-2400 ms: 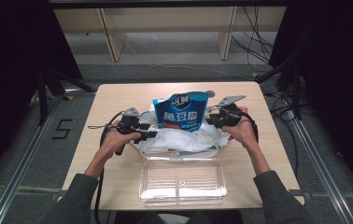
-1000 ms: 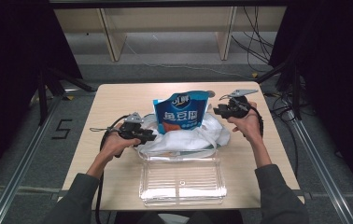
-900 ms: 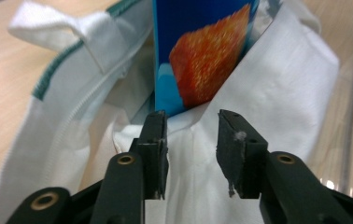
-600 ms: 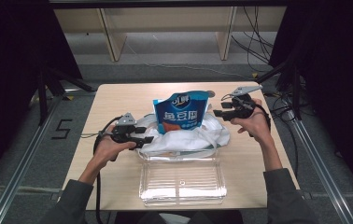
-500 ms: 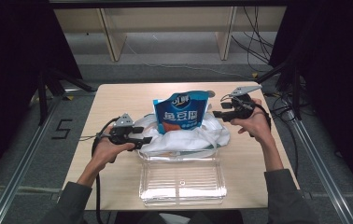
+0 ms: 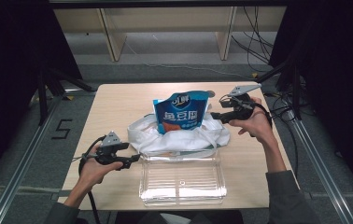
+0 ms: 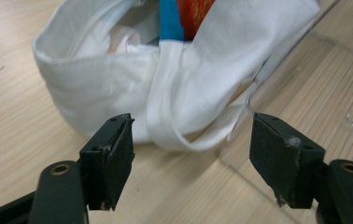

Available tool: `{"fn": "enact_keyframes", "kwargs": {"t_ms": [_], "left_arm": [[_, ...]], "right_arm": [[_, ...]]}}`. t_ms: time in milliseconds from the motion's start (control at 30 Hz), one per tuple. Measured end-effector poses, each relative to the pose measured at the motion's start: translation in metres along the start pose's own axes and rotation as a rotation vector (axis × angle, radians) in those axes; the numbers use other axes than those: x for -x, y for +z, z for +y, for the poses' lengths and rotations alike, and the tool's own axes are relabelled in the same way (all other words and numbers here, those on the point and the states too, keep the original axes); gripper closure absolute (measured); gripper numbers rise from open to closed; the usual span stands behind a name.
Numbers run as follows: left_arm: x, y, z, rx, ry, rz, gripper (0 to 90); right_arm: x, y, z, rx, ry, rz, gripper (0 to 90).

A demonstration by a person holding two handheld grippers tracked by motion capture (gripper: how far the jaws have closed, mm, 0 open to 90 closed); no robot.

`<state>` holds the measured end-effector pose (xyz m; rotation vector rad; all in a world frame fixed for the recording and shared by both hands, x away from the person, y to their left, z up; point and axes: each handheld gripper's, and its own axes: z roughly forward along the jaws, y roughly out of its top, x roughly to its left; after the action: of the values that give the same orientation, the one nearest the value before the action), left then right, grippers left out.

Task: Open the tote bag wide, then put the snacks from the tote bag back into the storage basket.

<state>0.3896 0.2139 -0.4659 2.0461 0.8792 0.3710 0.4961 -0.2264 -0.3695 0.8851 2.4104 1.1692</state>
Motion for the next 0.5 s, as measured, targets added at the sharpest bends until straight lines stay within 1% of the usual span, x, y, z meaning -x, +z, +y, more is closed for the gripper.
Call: {"fn": "enact_keyframes", "kwargs": {"t_ms": [33,67,100,133,167,200,233,267,300,333,367,400,433,467,500], "left_arm": [[0.001,-0.003,-0.005,-0.008,-0.009,0.005,29.1],[0.001,-0.003,-0.005,-0.008,-0.009,0.005,29.0],[0.001,-0.005,-0.007,-0.017,0.015,0.011,29.0],[0.002,-0.005,-0.009,-0.009,0.016,0.021,28.5],[0.004,-0.007,-0.013,-0.019,0.016,0.023,28.1],[0.004,-0.007,-0.013,-0.019,0.016,0.023,27.7],[0.006,-0.007,-0.016,-0.027,-0.006,0.023,27.4],[0.008,-0.007,-0.018,-0.025,-0.008,0.021,27.4],[0.010,-0.007,-0.023,-0.039,0.007,0.021,26.6],[0.010,-0.007,-0.023,-0.039,0.007,0.021,25.5],[0.013,-0.005,-0.026,-0.028,-0.018,0.028,25.5],[0.014,-0.005,-0.028,-0.041,-0.023,0.036,23.9],[0.015,-0.006,-0.031,-0.061,-0.002,0.031,24.0],[0.015,-0.006,-0.031,-0.061,-0.002,0.031,24.0],[0.015,-0.007,-0.033,-0.056,0.012,0.038,24.0]], "right_arm": [[-0.003,0.001,0.001,0.003,0.002,-0.002,33.0],[-0.003,0.001,0.001,0.003,0.002,-0.002,33.0],[-0.004,0.001,0.002,0.002,-0.007,0.001,32.6],[-0.005,0.002,0.003,0.004,-0.006,0.000,32.3],[-0.005,0.002,0.005,0.005,-0.014,0.006,31.7],[-0.005,0.002,0.006,0.006,-0.015,0.012,31.5],[-0.005,0.000,0.007,-0.006,-0.020,0.020,31.1],[-0.005,0.000,0.007,-0.006,-0.020,0.020,31.1],[-0.007,0.000,0.007,0.008,-0.016,0.020,29.6],[-0.007,-0.001,0.008,-0.002,-0.016,0.027,28.7],[-0.007,-0.001,0.008,-0.002,-0.016,0.027,28.7],[-0.007,-0.002,0.009,-0.009,-0.035,0.033,28.4],[-0.005,-0.005,0.012,-0.004,-0.052,0.030,27.6],[-0.005,-0.005,0.012,-0.004,-0.052,0.030,27.6],[-0.006,-0.007,0.014,-0.006,-0.059,0.036,27.6]]}}
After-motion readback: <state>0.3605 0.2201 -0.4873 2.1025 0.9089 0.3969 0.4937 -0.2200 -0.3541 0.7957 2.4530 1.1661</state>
